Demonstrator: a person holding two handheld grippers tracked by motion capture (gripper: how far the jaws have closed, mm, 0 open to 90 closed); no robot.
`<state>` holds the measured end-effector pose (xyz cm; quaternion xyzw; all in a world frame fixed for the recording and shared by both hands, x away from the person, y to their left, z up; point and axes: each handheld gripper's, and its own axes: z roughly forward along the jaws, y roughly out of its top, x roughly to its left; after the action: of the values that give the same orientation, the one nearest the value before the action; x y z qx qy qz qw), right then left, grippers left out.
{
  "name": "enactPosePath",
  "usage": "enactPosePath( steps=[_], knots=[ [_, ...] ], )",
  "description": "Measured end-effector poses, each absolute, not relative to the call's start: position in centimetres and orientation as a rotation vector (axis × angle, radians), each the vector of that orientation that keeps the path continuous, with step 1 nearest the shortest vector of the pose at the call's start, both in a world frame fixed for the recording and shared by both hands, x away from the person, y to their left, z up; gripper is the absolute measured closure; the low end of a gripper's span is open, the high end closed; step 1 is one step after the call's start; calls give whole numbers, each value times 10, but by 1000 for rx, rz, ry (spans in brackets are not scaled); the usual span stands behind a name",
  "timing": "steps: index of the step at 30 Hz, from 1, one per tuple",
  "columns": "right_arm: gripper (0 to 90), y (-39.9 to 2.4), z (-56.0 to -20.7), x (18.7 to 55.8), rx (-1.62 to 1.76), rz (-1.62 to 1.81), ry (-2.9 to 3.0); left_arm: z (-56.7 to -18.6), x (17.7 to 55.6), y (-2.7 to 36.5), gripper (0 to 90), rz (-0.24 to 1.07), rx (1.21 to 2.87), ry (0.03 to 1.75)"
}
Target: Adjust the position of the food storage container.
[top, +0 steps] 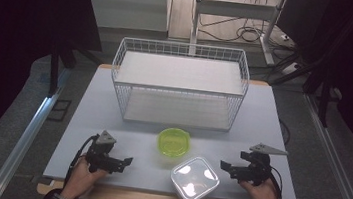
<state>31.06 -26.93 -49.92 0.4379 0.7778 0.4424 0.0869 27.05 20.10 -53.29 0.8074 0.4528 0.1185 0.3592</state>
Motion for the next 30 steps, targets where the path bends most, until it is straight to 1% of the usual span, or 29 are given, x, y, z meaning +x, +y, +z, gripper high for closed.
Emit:
enactPosePath(
  steps=[3,5,8,11,15,17,20,23,24,25,26,27,28,29,30],
  knots=[
    [0,-268,-500,310,1290,1286,2345,-532,270,199,3,287,2103,1122],
    [1,-269,-501,311,1298,1262,2368,-531,268,195,10,336,2162,1084],
    [11,-269,-501,311,1305,1246,2373,-531,268,194,10,348,2161,1070],
    [61,-270,-501,312,1317,1229,2367,-531,268,194,12,347,2157,1062],
    [86,-270,-501,312,1315,1225,2367,-530,267,195,15,364,2144,1062],
    [121,-269,-500,312,1296,1222,2373,-528,267,196,14,368,2139,1056],
    [143,-267,-499,310,1276,1212,2371,-525,266,195,24,356,2110,1046],
    [158,-267,-499,310,1272,1205,2369,-520,265,193,74,387,2107,1021],
    [167,-267,-498,310,1274,1205,2366,-520,265,193,97,387,2107,1021],
    [167,-267,-498,310,1274,1205,2366,-519,264,193,97,388,2100,1012],
    [174,-267,-498,310,1273,1206,2363,-517,263,193,129,377,2087,1000],
    [193,-267,-497,310,1272,1207,2352,-515,262,192,197,350,2059,983],
    [193,-267,-497,310,1272,1207,2352,-515,262,192,232,350,2059,983],
    [197,-267,-497,310,1272,1208,2349,-513,262,192,232,342,2047,973],
    [201,-267,-497,310,1277,1208,2347,-511,262,191,345,334,2036,961]
  ],
)
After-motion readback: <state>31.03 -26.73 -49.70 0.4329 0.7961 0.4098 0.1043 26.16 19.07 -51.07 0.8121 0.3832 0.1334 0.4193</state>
